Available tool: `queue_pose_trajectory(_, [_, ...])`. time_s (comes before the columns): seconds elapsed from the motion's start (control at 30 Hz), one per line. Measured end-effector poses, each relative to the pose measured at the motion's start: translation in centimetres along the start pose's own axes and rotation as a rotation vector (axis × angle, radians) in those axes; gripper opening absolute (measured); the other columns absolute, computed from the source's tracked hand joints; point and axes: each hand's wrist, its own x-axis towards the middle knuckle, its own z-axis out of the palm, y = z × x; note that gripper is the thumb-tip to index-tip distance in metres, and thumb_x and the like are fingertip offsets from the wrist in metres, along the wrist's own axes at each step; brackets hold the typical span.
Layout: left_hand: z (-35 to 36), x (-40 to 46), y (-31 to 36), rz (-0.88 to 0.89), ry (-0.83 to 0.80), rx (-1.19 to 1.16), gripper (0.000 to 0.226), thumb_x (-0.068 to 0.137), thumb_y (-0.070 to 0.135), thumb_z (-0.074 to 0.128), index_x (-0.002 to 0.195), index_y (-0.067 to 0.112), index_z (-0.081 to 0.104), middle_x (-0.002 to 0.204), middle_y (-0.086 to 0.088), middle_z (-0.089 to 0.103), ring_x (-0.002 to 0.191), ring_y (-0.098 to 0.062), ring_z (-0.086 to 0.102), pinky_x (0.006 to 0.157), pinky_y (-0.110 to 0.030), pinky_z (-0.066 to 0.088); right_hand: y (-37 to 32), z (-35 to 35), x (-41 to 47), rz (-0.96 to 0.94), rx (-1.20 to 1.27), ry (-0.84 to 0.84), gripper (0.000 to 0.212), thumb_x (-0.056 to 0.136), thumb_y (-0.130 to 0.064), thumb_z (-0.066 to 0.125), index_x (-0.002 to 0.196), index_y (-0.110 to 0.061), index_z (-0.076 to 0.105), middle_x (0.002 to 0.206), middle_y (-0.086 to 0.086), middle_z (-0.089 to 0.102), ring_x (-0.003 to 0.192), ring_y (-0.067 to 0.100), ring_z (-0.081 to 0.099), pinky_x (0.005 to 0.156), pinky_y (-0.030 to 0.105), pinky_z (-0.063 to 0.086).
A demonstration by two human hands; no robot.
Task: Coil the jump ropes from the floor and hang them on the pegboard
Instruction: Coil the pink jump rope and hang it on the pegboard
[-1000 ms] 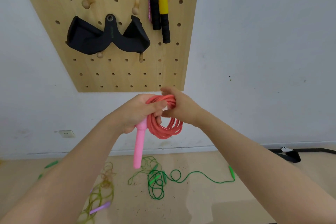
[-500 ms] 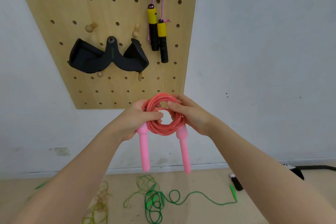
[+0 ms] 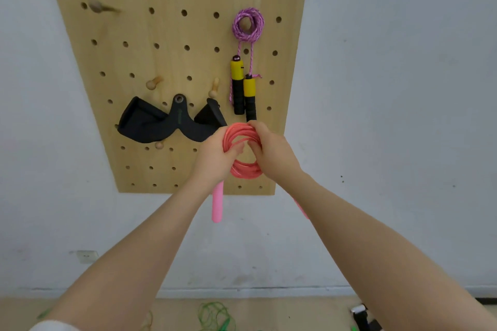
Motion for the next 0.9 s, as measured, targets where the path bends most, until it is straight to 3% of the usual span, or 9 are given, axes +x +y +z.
queue_pose_trajectory(0.13, [-1.5, 1.6, 0.8, 0.080, 0.056, 0.062, 0.060, 0.091, 0.030, 0.058, 0.143, 0.027, 0.030, 0.110, 0.010, 0.054, 0.098, -0.007, 0.052, 0.080, -0.019, 0.037, -0.7, 0.2, 2.1, -0.003, 0.009, 0.132, 0.029, 0.099, -0.024, 0.037, 0.126, -0.019, 0.047, 0.093, 0.008, 0.065, 0.080, 0.025, 0.059, 0.068, 0.039, 0.050])
queue_pose_trajectory(0.2, [-2.2, 2.5, 0.8, 0.122, 0.041, 0.129, 0.056, 0.090, 0.028, 0.059, 0.140, 0.028, 0.036, 0.115, 0.008, 0.056, 0.100, -0.007, 0.052, 0.080, -0.017, 0.037, -0.9, 0.4, 3.0, -0.009, 0.012, 0.171, 0.024, 0.097, -0.023, 0.040, 0.117, -0.018, 0.052, 0.085, 0.006, 0.064, 0.076, 0.025, 0.058, 0.066, 0.039, 0.050])
queue_pose_trajectory(0.3, [-3.3, 3.8, -0.7, 0.114, -0.070, 0.183, 0.048, 0.088, 0.023, 0.060, 0.134, 0.025, 0.045, 0.107, 0.007, 0.060, 0.083, 0.001, 0.054, 0.064, -0.001, 0.038, -0.4, 1.2, 4.4, 0.006, 0.027, 0.104, 0.021, 0.093, -0.021, 0.048, 0.110, -0.015, 0.058, 0.085, 0.005, 0.065, 0.077, 0.023, 0.060, 0.070, 0.039, 0.051])
queue_pose_trajectory(0.43, [-4.3, 4.9, -4.4, 0.095, -0.127, 0.183, 0.047, 0.092, 0.022, 0.056, 0.136, 0.023, 0.043, 0.104, 0.012, 0.058, 0.083, 0.003, 0.054, 0.066, 0.001, 0.037, 0.5, 3.2, 5.8, -0.008, 0.164, -0.088, 0.028, 0.090, -0.016, 0.058, 0.118, -0.016, 0.058, 0.095, -0.004, 0.063, 0.081, 0.008, 0.057, 0.073, 0.015, 0.042])
queue_pose_trajectory(0.53, [-4.7, 6.8, -6.6, 0.111, -0.093, 0.132, 0.047, 0.093, 0.019, 0.054, 0.139, 0.023, 0.042, 0.120, 0.008, 0.058, 0.107, -0.006, 0.054, 0.087, -0.011, 0.035, 0.6, 4.9, 7.6, -0.006, 0.274, -0.066, 0.036, 0.089, -0.012, 0.059, 0.124, -0.017, 0.052, 0.095, -0.012, 0.059, 0.078, -0.009, 0.054, 0.070, 0.002, 0.038])
queue_pose_trajectory(0.6, [-5.1, 8.8, -7.4, 0.132, -0.057, 0.099, 0.048, 0.093, 0.019, 0.053, 0.139, 0.024, 0.041, 0.124, 0.006, 0.056, 0.112, -0.008, 0.052, 0.094, -0.021, 0.037, 0.5, 5.8, 9.5, 0.023, 0.316, -0.017, 0.038, 0.090, -0.013, 0.059, 0.125, -0.016, 0.044, 0.088, -0.018, 0.057, 0.074, -0.012, 0.054, 0.068, 0.004, 0.040])
queue_pose_trajectory(0.7, [-5.6, 11.9, -8.1, 0.143, -0.019, 0.053, 0.049, 0.093, 0.020, 0.054, 0.140, 0.027, 0.040, 0.119, 0.006, 0.055, 0.106, -0.007, 0.052, 0.089, -0.019, 0.037, 0.5, 6.7, 12.5, 0.011, 0.248, 0.058, 0.028, 0.093, -0.017, 0.055, 0.117, -0.012, 0.042, 0.079, -0.020, 0.052, 0.068, -0.008, 0.054, 0.064, 0.011, 0.039])
queue_pose_trajectory(0.8, [-5.5, 14.6, -8.6, 0.106, -0.007, -0.018, 0.051, 0.093, 0.022, 0.054, 0.141, 0.029, 0.039, 0.117, 0.009, 0.054, 0.104, -0.006, 0.053, 0.090, -0.020, 0.040, 0.5, 7.9, 15.2, 0.020, 0.058, 0.112, 0.026, 0.096, -0.024, 0.048, 0.120, -0.016, 0.041, 0.094, -0.011, 0.054, 0.075, 0.007, 0.053, 0.068, 0.031, 0.047])
queue_pose_trajectory(0.9, [-5.3, 17.3, -8.9, 0.091, -0.014, -0.077, 0.049, 0.093, 0.023, 0.055, 0.140, 0.025, 0.040, 0.115, 0.015, 0.051, 0.109, -0.004, 0.051, 0.094, -0.021, 0.040, 1.1, 8.9, 17.5, 0.070, -0.054, 0.153, 0.029, 0.098, -0.026, 0.042, 0.126, -0.020, 0.038, 0.114, -0.002, 0.058, 0.079, 0.013, 0.057, 0.070, 0.040, 0.052])
